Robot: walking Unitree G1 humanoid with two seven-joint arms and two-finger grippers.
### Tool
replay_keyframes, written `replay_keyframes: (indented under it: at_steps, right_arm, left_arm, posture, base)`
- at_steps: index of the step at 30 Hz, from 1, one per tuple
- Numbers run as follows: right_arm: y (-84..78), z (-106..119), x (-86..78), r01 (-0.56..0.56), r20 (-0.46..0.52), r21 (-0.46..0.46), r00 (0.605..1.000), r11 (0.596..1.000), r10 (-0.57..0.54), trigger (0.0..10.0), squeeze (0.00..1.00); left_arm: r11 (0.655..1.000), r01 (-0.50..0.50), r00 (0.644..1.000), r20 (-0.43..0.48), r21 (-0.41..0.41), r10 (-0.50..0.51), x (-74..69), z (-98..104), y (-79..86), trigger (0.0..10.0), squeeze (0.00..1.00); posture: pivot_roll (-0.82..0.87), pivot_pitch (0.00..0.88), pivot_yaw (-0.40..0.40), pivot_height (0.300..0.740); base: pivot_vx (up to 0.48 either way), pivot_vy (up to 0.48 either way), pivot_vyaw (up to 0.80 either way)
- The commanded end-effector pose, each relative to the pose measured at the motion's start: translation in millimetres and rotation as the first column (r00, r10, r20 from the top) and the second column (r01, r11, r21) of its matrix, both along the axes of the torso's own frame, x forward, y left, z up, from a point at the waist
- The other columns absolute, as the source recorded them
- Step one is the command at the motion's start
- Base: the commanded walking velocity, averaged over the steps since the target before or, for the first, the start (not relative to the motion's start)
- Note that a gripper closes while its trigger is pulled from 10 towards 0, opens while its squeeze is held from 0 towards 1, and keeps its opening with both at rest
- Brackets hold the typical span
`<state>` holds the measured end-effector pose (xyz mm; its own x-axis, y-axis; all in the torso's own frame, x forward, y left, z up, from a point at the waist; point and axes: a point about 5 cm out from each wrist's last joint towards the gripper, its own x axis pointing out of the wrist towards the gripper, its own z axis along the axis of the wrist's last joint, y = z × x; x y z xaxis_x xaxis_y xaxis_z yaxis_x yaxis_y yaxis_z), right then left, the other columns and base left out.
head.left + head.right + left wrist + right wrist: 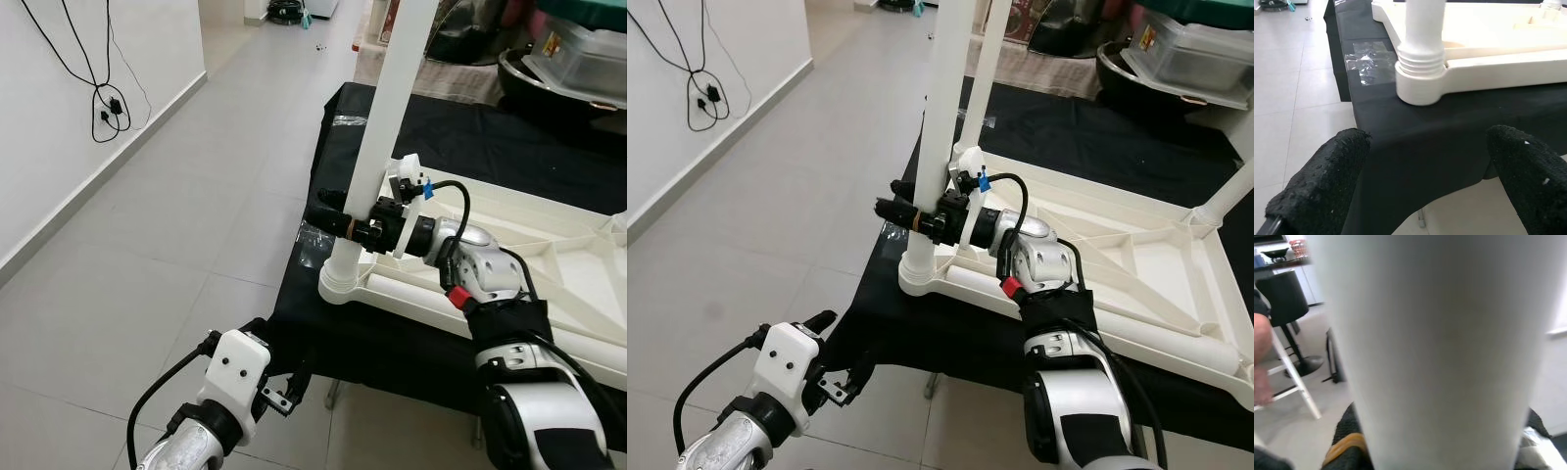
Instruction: Building children table
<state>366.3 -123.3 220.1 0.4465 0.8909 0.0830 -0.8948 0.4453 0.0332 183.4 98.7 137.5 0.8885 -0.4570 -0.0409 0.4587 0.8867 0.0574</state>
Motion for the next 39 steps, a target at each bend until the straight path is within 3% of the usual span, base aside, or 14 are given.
replay_keyframes:
  at_steps: [1,8,12,15,16,20,25,26,27,28,29,32,33,39]
  right_arm:
    - [8.1,0,3.8,0.045,-0.016,0.020,0.999,0.999,-0.045,0.0,0.00]
    - [-6.8,-8,11.7,0.371,0.009,-0.037,0.928,0.928,-0.371,0.0,0.00]
    - [-29.6,-18,5.4,0.789,-0.005,-0.043,0.613,0.613,-0.790,0.0,0.00]
    - [-36.9,-22,-0.6,0.877,-0.020,-0.049,0.477,0.477,-0.879,0.0,0.00]
    - [-42.9,-25,-9.5,0.947,-0.051,-0.046,0.314,0.317,-0.948,0.0,0.00]
    - [-37.7,-31,-27.6,0.998,-0.146,-0.053,0.030,0.039,-0.989,0.0,0.00]
    - [-22.4,-31,-28.7,0.997,-0.162,-0.062,0.026,0.036,-0.986,0.0,0.00]
    - [-12.7,-29,-27.0,0.995,-0.169,-0.031,0.089,0.095,-0.982,10.0,0.00]
    - [-3.9,-27,-24.9,0.984,-0.184,0.001,0.177,0.180,-0.967,10.0,0.45]
    - [-3.9,-27,-24.9,0.984,-0.184,0.001,0.177,0.180,-0.967,10.0,0.45]
    - [-0.8,-24,-24.9,0.975,-0.174,0.027,0.222,0.221,-0.959,10.0,1.00]
    - [-6.7,-18,-24.4,0.968,-0.154,0.062,0.249,0.243,-0.956,10.0,1.00]
    - [-13.1,-13,-21.8,0.959,-0.144,0.089,0.278,0.267,-0.950,10.0,0.00]
    - [-24.8,-2,-11.6,0.898,-0.159,0.176,0.431,0.404,-0.888,10.0,0.00]
  left_arm:
    - [1.000,-0.002,1.000,-0.014,0.000,0.002,-1.4,-1,-1.0,10.0,0.00]
    - [1.000,-0.010,1.000,-0.013,-0.004,0.010,1.1,-1,-1.8,10.0,0.00]
    - [1.000,-0.006,1.000,-0.009,-0.008,0.006,4.6,-2,-3.4,10.0,0.00]
    - [1.000,-0.005,1.000,-0.007,-0.008,0.005,5.0,-2,-3.8,10.0,0.00]
    - [1.000,-0.005,1.000,-0.006,-0.007,0.005,5.2,-3,-3.9,10.0,0.00]
    - [1.000,-0.003,1.000,-0.006,-0.004,0.003,5.3,-3,-3.6,10.0,0.00]
    - [1.000,-0.002,1.000,-0.005,-0.001,0.002,5.4,-2,-3.6,10.0,0.00]
    - [1.000,-0.001,1.000,-0.006,-0.001,0.001,5.1,-3,-3.9,10.0,0.00]
    - [1.000,0.000,1.000,-0.007,0.000,0.000,4.9,-3,-4.2,10.0,0.00]
    - [1.000,0.000,1.000,-0.007,0.000,0.000,4.9,-3,-4.2,10.0,0.00]
    - [1.000,0.000,1.000,-0.009,-0.001,0.000,4.8,-3,-3.9,10.0,0.00]
    - [1.000,0.001,1.000,-0.012,-0.002,-0.001,4.3,-4,-3.4,10.0,0.00]
    - [1.000,0.003,1.000,-0.014,-0.002,-0.003,4.1,-4,-3.2,10.0,0.00]
    - [1.000,0.006,1.000,-0.015,-0.002,-0.006,4.5,-5,-3.1,10.0,0.00]
  posture:
    - [0.14,0.101,-0.125,0.740]
    - [0.12,0.105,-0.116,0.740]
    - [0.11,0.094,-0.119,0.740]
    - [0.11,0.093,-0.121,0.740]
    - [0.11,0.087,-0.120,0.740]
    - [0.12,0.085,-0.118,0.740]
    - [0.13,0.085,-0.118,0.740]
    - [0.13,0.080,-0.118,0.740]
    - [0.13,0.075,-0.124,0.740]
    - [0.13,0.075,-0.124,0.740]
    - [0.12,0.075,-0.125,0.740]
    - [0.12,0.073,-0.120,0.740]
    - [0.12,0.070,-0.119,0.740]
    - [0.12,0.070,-0.121,0.740]
  base:
    - [0.000,0.000,0.00]
    - [0.000,0.000,0.00]
    - [0.000,0.000,0.00]
    - [0.000,0.000,0.00]
    - [0.000,0.000,0.00]
    - [0.000,0.000,0.00]
    - [0.000,0.000,0.00]
    - [0.000,0.000,0.00]
    - [0.000,0.000,0.00]
    - [0.000,0.000,0.00]
    - [0.000,0.000,0.00]
    - [0.000,0.000,0.00]
    - [0.000,0.000,0.00]
    - [0.000,0.000,0.00]
